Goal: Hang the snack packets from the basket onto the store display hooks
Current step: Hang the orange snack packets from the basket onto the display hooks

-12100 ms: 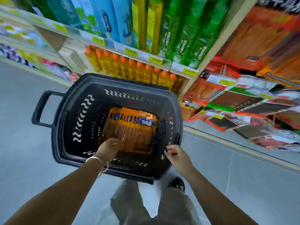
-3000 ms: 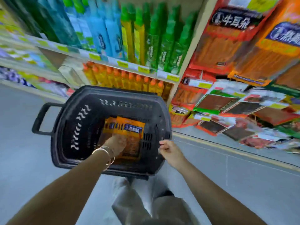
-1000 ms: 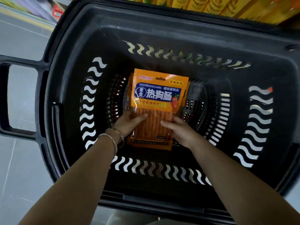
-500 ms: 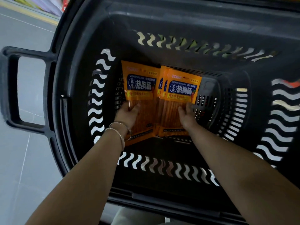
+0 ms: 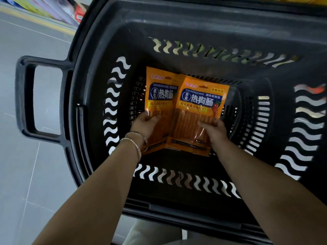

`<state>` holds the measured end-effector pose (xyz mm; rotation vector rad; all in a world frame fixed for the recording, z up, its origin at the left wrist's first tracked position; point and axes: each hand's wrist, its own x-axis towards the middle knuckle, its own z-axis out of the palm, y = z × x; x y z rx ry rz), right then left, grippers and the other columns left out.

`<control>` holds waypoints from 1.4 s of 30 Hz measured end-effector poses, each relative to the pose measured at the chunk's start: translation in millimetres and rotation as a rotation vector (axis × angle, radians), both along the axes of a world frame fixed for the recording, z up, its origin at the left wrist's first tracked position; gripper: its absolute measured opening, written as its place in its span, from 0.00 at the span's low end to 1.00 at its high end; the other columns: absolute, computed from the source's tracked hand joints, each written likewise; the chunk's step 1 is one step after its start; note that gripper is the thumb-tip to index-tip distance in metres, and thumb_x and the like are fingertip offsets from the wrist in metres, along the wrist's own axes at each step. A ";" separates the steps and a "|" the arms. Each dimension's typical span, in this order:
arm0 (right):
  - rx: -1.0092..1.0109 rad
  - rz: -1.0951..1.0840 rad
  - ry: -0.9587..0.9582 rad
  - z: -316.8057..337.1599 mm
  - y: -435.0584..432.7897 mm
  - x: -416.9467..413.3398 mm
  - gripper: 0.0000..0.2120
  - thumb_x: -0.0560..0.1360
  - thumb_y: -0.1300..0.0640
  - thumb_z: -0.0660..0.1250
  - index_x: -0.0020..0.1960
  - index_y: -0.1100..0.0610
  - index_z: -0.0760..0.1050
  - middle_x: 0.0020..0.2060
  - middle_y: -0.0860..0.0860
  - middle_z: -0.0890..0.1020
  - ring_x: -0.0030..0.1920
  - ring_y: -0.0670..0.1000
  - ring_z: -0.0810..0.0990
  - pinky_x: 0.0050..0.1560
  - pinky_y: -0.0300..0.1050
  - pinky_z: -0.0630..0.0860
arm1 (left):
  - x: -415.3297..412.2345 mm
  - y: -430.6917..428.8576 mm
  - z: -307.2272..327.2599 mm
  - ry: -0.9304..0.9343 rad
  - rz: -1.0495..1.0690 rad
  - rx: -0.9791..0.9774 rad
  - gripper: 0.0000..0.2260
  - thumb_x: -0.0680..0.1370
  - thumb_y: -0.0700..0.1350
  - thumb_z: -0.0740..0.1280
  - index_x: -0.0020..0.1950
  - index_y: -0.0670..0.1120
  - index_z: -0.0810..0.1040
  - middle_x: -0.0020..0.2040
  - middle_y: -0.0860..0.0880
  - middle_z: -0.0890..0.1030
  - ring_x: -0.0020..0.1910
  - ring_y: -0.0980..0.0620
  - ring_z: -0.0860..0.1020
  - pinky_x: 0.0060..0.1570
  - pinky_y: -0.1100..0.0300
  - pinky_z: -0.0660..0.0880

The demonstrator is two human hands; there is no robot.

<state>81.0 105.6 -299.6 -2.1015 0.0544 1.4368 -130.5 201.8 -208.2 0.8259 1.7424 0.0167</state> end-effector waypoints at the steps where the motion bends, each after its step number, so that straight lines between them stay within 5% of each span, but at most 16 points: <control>1: 0.016 -0.035 0.007 10.3 -3.0 3.8 0.19 0.62 0.57 0.79 0.49 0.49 0.75 0.50 0.52 0.83 0.48 0.54 0.82 0.55 0.57 0.78 | 1.3 0.2 4.4 -0.003 -0.016 0.005 0.05 0.74 0.52 0.69 0.45 0.53 0.76 0.48 0.50 0.81 0.49 0.49 0.79 0.55 0.53 0.75; 7: 0.186 0.098 -0.123 102.6 -9.4 17.6 0.22 0.64 0.63 0.77 0.56 0.55 0.76 0.48 0.49 0.83 0.47 0.48 0.81 0.48 0.44 0.76 | 7.7 -6.6 60.3 0.041 -0.278 0.053 0.16 0.74 0.50 0.69 0.60 0.47 0.75 0.51 0.49 0.78 0.49 0.50 0.74 0.52 0.59 0.69; 11: 0.342 0.203 -0.252 179.1 -19.9 23.3 0.12 0.72 0.58 0.72 0.47 0.43 0.75 0.43 0.38 0.80 0.46 0.41 0.79 0.46 0.37 0.72 | 12.1 -19.6 111.1 0.013 -0.317 0.160 0.14 0.75 0.58 0.65 0.57 0.52 0.75 0.47 0.53 0.76 0.49 0.51 0.74 0.48 0.60 0.67; 14: 0.405 0.299 -0.419 232.6 -37.7 32.0 0.02 0.76 0.49 0.66 0.48 0.43 0.76 0.42 0.42 0.81 0.46 0.44 0.79 0.48 0.40 0.72 | 14.3 -31.3 148.6 -0.039 -0.314 0.224 0.15 0.75 0.61 0.63 0.54 0.53 0.75 0.48 0.51 0.79 0.50 0.48 0.78 0.51 0.56 0.73; 19: 0.485 0.340 -0.671 301.8 -80.1 58.0 0.20 0.78 0.41 0.56 0.54 0.56 0.76 0.44 0.52 0.80 0.45 0.51 0.78 0.44 0.44 0.70 | 40.0 -55.3 205.1 -0.063 -0.392 0.401 0.18 0.76 0.63 0.59 0.53 0.51 0.78 0.46 0.50 0.80 0.47 0.49 0.77 0.49 0.58 0.70; 24: 0.570 0.248 -0.783 347.9 -142.2 107.0 0.14 0.81 0.51 0.57 0.61 0.55 0.73 0.51 0.50 0.79 0.53 0.53 0.77 0.50 0.44 0.69 | 99.1 -96.4 255.5 -0.149 -0.385 0.585 0.11 0.78 0.55 0.62 0.42 0.50 0.75 0.35 0.54 0.79 0.34 0.57 0.78 0.41 0.60 0.72; 26: 0.620 0.186 -0.775 365.6 -169.3 131.9 0.14 0.81 0.53 0.57 0.63 0.57 0.73 0.54 0.51 0.79 0.55 0.51 0.77 0.54 0.43 0.70 | 127.8 -116.9 273.0 -0.204 -0.397 0.673 0.05 0.78 0.52 0.63 0.44 0.53 0.74 0.38 0.56 0.79 0.36 0.61 0.76 0.43 0.61 0.70; 29: 0.673 0.130 -0.831 394.8 -207.3 172.3 0.12 0.81 0.56 0.58 0.58 0.60 0.75 0.48 0.51 0.80 0.47 0.45 0.76 0.45 0.36 0.66 | 175.8 -151.4 303.2 -0.321 -0.383 0.734 0.02 0.78 0.47 0.64 0.47 0.55 0.76 0.45 0.56 0.80 0.44 0.57 0.76 0.48 0.62 0.71; 32: 0.728 0.091 -0.946 430.9 -235.0 211.4 0.08 0.79 0.56 0.61 0.44 0.58 0.75 0.35 0.49 0.76 0.35 0.41 0.69 0.36 0.33 0.63 | 225.2 -176.4 339.8 -0.470 -0.305 0.769 0.07 0.76 0.43 0.67 0.41 0.55 0.78 0.39 0.59 0.80 0.39 0.62 0.75 0.36 0.72 0.71; 35: 0.762 0.055 -1.064 468.7 -251.1 252.6 0.16 0.79 0.52 0.62 0.32 0.53 0.68 0.25 0.44 0.71 0.29 0.42 0.68 0.31 0.35 0.62 | 267.6 -183.4 377.8 -0.478 -0.341 0.859 0.06 0.77 0.50 0.66 0.49 0.51 0.80 0.43 0.53 0.80 0.43 0.56 0.77 0.43 0.62 0.70; 39: 0.775 0.012 -1.231 518.4 -258.3 305.6 0.20 0.79 0.45 0.57 0.31 0.51 0.62 0.23 0.47 0.66 0.26 0.45 0.65 0.28 0.37 0.59 | 312.2 -176.3 427.6 -0.434 -0.327 0.970 0.16 0.76 0.61 0.60 0.33 0.53 0.68 0.30 0.55 0.70 0.28 0.60 0.67 0.29 0.64 0.61; 42: 0.869 -0.035 -1.289 552.1 -252.2 338.8 0.17 0.81 0.48 0.56 0.38 0.58 0.69 0.28 0.54 0.71 0.29 0.50 0.68 0.34 0.46 0.63 | 341.1 -167.0 460.7 -0.465 -0.328 1.090 0.23 0.76 0.60 0.60 0.29 0.47 0.61 0.25 0.50 0.62 0.23 0.55 0.61 0.24 0.63 0.57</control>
